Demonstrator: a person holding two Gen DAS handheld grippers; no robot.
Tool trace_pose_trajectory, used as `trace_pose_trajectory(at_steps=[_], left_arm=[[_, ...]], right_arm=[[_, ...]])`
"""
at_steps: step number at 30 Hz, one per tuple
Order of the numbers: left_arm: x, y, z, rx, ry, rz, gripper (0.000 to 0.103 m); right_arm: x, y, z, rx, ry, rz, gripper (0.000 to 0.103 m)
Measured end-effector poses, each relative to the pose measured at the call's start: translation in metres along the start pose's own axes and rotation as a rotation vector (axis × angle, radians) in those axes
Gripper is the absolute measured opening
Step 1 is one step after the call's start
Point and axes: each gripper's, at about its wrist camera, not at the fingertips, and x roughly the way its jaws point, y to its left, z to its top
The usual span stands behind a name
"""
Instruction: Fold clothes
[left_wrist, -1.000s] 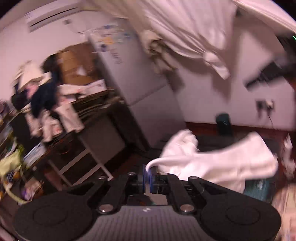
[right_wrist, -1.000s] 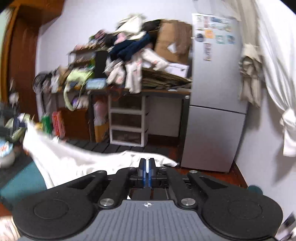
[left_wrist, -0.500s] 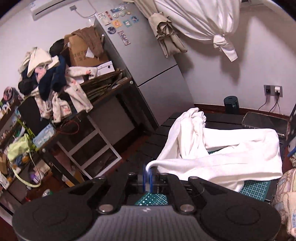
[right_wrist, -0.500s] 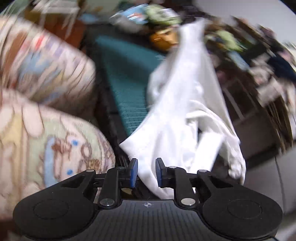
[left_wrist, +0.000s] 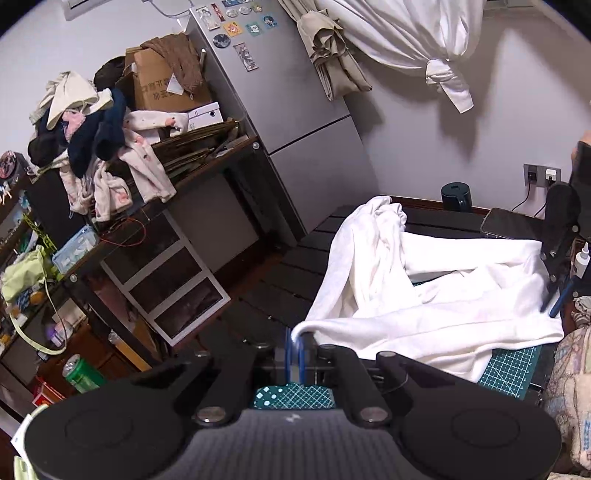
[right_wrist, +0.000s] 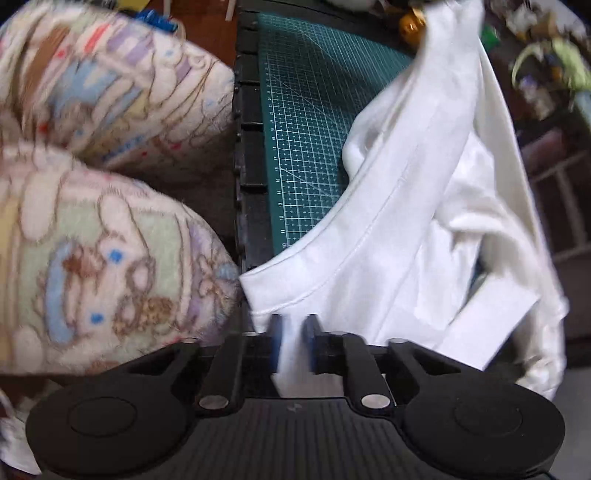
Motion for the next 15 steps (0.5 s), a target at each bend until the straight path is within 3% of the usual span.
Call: trace_pose_trajectory(at_steps=[15], left_arm=[[-0.015,-0.004,-0.014,0.006,-0.003,-0.029,0.004]], right_arm=[[-0.02,0.087,-0.027,-0.167,-0.033,-0.207,0.002]])
